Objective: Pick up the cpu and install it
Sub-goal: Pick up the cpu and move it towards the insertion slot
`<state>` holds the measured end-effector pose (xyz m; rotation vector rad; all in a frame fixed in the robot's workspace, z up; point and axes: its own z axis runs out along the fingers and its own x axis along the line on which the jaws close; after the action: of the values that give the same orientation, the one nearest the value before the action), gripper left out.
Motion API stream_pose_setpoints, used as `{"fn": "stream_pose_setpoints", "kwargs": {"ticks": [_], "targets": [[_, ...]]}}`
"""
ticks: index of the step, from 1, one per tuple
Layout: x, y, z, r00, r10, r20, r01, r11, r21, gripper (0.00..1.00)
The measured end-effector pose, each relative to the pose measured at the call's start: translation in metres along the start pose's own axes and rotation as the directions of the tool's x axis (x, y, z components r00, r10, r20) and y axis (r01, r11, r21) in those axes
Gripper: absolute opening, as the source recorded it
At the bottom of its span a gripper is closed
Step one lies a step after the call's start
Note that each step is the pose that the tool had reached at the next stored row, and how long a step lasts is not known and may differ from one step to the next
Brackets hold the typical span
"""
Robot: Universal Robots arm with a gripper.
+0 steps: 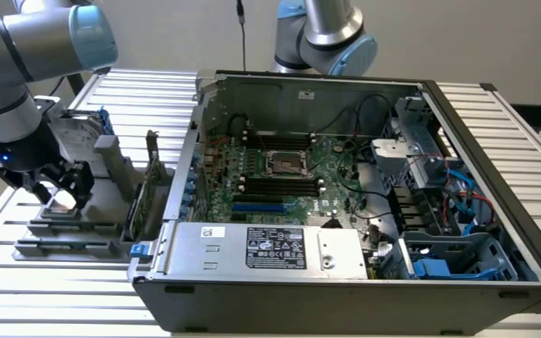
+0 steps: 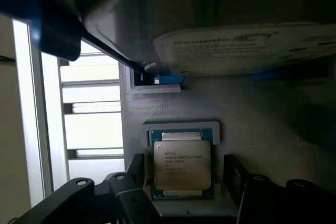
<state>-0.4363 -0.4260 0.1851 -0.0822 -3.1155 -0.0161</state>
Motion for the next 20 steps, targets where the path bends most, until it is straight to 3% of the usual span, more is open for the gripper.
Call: {"fn": "stream_pose_setpoints", "kwargs": {"ticks": [7,10,20], "targets": [[0.0,0.0,0.0,0.9999,-0.012,-0.0012,0.012,0.9999,-0.0007,0.69],[0.0,0.0,0.0,0.9998,-0.018,-0.0018,0.018,0.9998,-0.0008,0.56],[0.0,0.0,-0.0011,0.9996,-0.026,-0.0061,0.026,0.9997,-0.0038,0.55]]}}
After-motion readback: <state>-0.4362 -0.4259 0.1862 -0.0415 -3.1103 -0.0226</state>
